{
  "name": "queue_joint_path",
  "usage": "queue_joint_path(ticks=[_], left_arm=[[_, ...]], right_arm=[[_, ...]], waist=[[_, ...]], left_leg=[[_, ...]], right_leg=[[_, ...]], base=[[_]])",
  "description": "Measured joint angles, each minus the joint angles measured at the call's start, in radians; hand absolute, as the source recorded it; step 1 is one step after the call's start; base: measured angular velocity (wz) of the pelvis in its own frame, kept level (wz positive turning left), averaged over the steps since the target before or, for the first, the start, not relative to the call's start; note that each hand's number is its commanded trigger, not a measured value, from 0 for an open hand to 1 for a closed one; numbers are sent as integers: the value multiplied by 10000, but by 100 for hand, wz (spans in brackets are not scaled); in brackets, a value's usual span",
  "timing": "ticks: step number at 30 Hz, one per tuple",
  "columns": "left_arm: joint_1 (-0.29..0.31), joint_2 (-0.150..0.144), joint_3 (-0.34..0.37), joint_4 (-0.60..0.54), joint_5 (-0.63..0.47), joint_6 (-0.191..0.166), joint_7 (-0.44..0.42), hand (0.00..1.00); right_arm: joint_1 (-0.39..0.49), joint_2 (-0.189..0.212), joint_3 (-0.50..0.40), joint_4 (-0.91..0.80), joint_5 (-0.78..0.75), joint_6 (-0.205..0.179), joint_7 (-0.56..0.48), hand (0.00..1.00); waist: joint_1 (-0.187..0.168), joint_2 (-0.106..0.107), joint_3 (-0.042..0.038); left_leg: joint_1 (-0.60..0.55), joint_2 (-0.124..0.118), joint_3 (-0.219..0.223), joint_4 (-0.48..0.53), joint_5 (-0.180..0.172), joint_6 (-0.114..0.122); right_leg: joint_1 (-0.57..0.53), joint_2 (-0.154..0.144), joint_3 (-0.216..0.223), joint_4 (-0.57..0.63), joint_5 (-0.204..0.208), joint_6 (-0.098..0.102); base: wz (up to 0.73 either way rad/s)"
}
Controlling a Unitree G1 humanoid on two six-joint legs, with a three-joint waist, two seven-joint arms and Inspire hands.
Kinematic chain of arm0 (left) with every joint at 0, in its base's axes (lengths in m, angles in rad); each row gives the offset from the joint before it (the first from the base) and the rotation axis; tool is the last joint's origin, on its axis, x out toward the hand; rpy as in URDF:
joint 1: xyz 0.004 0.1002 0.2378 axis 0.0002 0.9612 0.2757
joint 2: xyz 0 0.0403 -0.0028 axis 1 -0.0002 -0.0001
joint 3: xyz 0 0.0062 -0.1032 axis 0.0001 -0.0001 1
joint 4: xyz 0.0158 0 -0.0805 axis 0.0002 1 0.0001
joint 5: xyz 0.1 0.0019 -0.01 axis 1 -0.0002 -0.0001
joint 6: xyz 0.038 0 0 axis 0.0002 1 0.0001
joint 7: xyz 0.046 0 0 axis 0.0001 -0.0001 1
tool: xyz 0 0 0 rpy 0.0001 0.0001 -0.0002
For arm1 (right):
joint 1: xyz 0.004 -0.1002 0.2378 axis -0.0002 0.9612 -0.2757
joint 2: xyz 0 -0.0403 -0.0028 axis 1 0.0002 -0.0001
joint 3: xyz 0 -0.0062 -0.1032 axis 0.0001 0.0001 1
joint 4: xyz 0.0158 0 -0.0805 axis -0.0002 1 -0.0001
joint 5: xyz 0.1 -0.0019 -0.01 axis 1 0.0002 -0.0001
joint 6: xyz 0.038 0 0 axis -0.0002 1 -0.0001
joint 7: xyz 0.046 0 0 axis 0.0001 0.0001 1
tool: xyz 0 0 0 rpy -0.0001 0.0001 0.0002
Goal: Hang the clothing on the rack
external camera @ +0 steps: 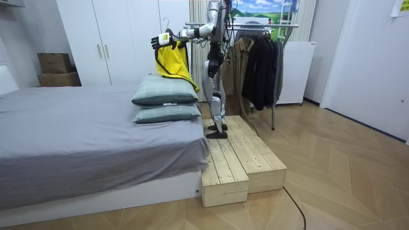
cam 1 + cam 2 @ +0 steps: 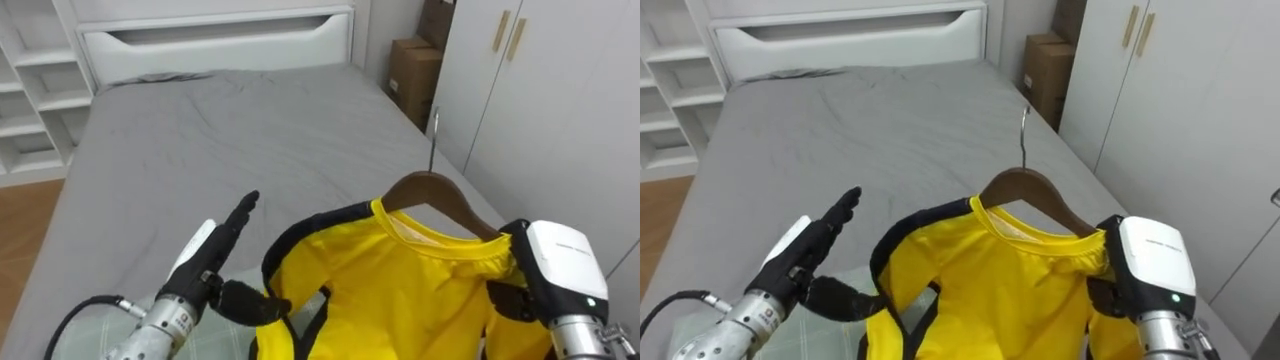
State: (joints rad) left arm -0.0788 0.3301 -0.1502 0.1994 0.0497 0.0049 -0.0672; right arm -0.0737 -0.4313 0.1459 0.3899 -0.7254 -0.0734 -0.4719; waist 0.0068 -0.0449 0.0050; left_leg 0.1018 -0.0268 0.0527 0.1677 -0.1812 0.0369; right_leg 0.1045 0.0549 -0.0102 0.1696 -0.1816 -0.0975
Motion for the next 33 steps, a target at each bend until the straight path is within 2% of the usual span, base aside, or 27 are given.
queue_joint_path(ticks=[5, 10, 12, 14, 18, 26, 32, 33], left_arm=[[170, 160, 348, 494, -193, -85, 389, 0], [705, 146, 562, 1089, -188, -105, 778, 0], [1111, 114, 713, 1173, -189, -105, 965, 0], [1180, 110, 770, 1319, -193, -105, 1048, 0], [1217, 46, 812, 1814, -165, -133, 1078, 0], [1629, -77, 894, 2535, -169, -130, 1136, 0], [1903, -110, 894, 2537, -161, -130, 1178, 0], [1910, -133, 894, 2537, -159, -130, 1202, 0]], right_arm=[[34, -2, -32, -2, -5, -17, -102, 100], [39, -1, -38, -16, -405, -19, -103, 100], [74, -1, -72, -142, -533, -20, -104, 100], [73, -2, -139, -244, -642, -13, -104, 100], [78, -4, -139, -761, -776, -22, -104, 100], [217, -14, -138, -1800, -794, -52, -102, 100], [328, -15, -138, -2075, -1016, -77, -101, 100], [361, -15, -138, -2196, -1092, -173, -102, 100]], waist=[[35, 2, -1], [20, 22, -12], [36, 45, -25], [67, 58, -30], [204, 171, -103], [188, 165, -102], [190, 136, -101], [187, 125, -99]], left_leg=[[125, -29, -13, -6, 0, 0], [176, -28, 0, -4, 0, 0], [152, -29, -2, -4, 0, 0], [129, -27, 2, -5, 0, 0], [136, -27, 7, -17, 0, 0], [47, -32, -68, -19, 0, 0], [-32, -38, -78, -1, 1, 1], [-38, -36, -90, 2, 1, 1]], right_leg=[[128, -27, -28, -13, -13, 22], [165, -19, 6, -27, -17, 27], [91, -18, 21, -24, -18, 27], [60, -16, 24, -17, -18, 27], [59, -18, 27, -17, -17, 27], [10, -35, -150, -31, -17, 27], [-62, -44, -170, -9, -18, 28], [-66, -43, -167, -8, -18, 28]], base=[[0], [0], [0], [0], [0], [4], [1], [0]])
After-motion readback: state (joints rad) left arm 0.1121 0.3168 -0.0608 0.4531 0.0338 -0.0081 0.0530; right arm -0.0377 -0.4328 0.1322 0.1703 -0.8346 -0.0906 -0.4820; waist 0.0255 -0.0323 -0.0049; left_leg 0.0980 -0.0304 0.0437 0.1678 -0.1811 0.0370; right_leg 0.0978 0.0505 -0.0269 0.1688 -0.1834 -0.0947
